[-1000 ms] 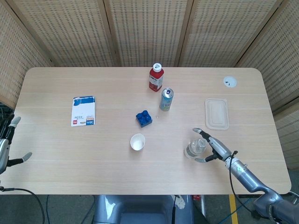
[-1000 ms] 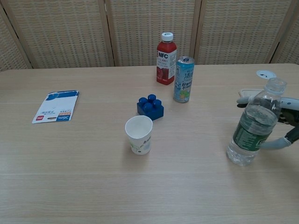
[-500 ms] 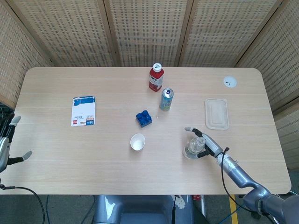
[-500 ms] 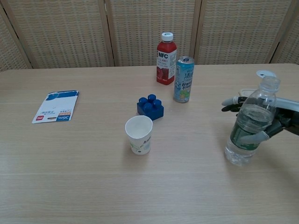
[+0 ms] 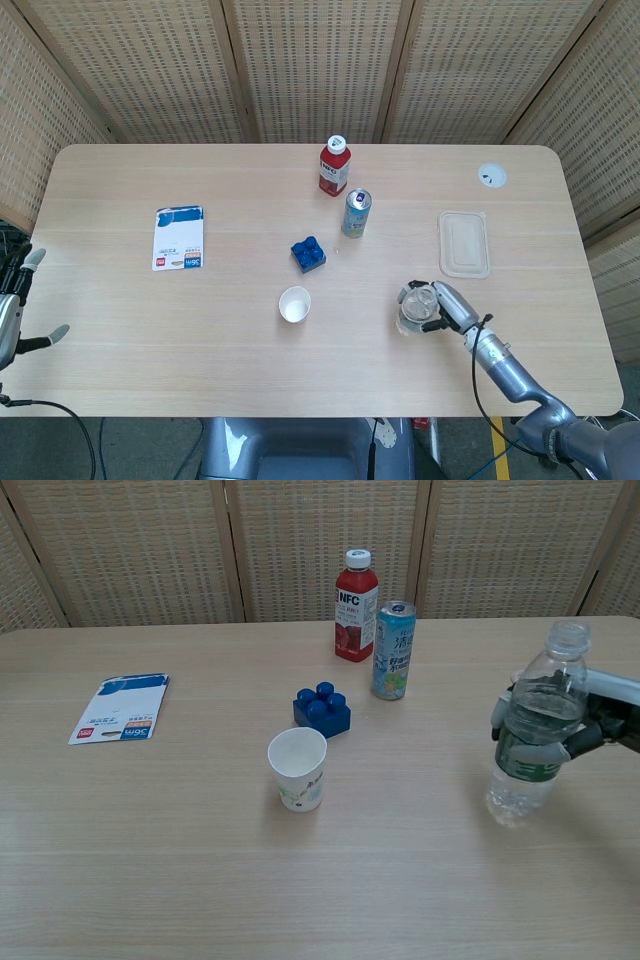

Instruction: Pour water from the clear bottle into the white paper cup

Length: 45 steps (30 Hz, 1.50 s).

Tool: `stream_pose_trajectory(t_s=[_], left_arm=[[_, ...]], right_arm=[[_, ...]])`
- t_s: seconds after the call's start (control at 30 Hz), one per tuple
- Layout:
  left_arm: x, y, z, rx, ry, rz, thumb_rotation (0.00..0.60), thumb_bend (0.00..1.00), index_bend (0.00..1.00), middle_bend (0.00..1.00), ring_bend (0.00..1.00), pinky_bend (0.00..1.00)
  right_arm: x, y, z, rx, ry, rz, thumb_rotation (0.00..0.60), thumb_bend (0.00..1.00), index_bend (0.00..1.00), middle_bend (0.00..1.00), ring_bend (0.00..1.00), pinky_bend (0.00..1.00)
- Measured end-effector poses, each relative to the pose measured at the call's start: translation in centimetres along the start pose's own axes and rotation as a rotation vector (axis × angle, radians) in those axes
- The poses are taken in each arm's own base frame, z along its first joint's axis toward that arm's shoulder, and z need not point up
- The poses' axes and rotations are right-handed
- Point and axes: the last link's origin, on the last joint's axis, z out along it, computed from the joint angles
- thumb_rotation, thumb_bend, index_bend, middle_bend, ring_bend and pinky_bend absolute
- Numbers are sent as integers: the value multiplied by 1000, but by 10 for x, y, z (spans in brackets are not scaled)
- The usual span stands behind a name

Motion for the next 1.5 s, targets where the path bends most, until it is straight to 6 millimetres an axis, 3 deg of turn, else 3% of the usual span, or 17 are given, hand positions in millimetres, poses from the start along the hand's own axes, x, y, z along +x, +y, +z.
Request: stream_pose_trajectory(t_s=[0.3, 0.57, 0.8, 1.1, 1.5], left_arm=[[1, -1, 0, 0, -2, -10, 600, 69, 0, 0, 0, 0], [3, -3, 1, -1, -6, -28, 600, 70, 0, 0, 0, 0], [6, -6, 2, -1, -10, -41, 600, 69, 0, 0, 0, 0], [7, -9, 5, 5, -15, -55, 600, 69, 0, 0, 0, 0], [10, -10, 5, 7, -22, -75, 600, 69, 0, 0, 0, 0]], right_arm=[[16, -32, 13, 76, 88, -250, 600, 695, 536, 574, 566, 689], [17, -69, 30, 82, 111, -566, 600, 720, 536, 578, 581, 695], [10, -99, 45, -40, 116, -801, 600, 720, 536, 586, 606, 709], [-8, -127, 62, -236, 58, -859, 600, 720, 536, 591, 621, 718], [-40, -163, 80, -260, 57, -916, 600, 719, 536, 596, 630, 732]])
